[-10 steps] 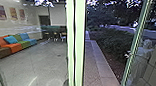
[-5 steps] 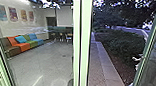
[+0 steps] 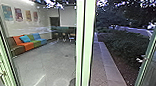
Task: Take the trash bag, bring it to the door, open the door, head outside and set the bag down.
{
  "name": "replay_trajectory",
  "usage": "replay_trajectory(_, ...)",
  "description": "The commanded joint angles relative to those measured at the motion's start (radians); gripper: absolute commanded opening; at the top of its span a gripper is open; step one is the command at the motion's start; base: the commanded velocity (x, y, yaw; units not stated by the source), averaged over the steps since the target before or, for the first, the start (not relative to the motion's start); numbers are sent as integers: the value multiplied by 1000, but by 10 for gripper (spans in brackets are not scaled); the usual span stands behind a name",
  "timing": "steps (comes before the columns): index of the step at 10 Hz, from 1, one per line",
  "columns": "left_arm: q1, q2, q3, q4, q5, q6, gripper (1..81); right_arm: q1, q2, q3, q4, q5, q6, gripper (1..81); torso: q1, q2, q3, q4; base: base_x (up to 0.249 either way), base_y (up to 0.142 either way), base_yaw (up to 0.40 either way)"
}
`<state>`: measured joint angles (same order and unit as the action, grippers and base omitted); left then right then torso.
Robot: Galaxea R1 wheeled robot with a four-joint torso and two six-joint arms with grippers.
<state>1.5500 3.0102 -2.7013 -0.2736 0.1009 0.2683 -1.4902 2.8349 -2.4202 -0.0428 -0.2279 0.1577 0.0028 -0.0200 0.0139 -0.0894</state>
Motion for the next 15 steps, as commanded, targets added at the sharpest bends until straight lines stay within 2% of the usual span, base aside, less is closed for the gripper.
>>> replay_trajectory(1,-50,0,-14,1,57,8,10,34,83,-116,-32,-5,-4,811,0,0,0,0,0,0,0)
replay_trajectory(4,-50,1,-14,1,57,8,10,32,129,-181,-40,-1,-4,811,0,0,0,0,0,0,0)
replay_trajectory(10,-50,6,-14,2,59,8,10,34,148,-186,-58,-1,-9,811,0,0,0,0,0,0,0)
replay_trajectory(15,-50,6,-12,2,59,9,10,35,149,-186,-60,-1,-9,811,-1,0,0,0,-65,0,0)
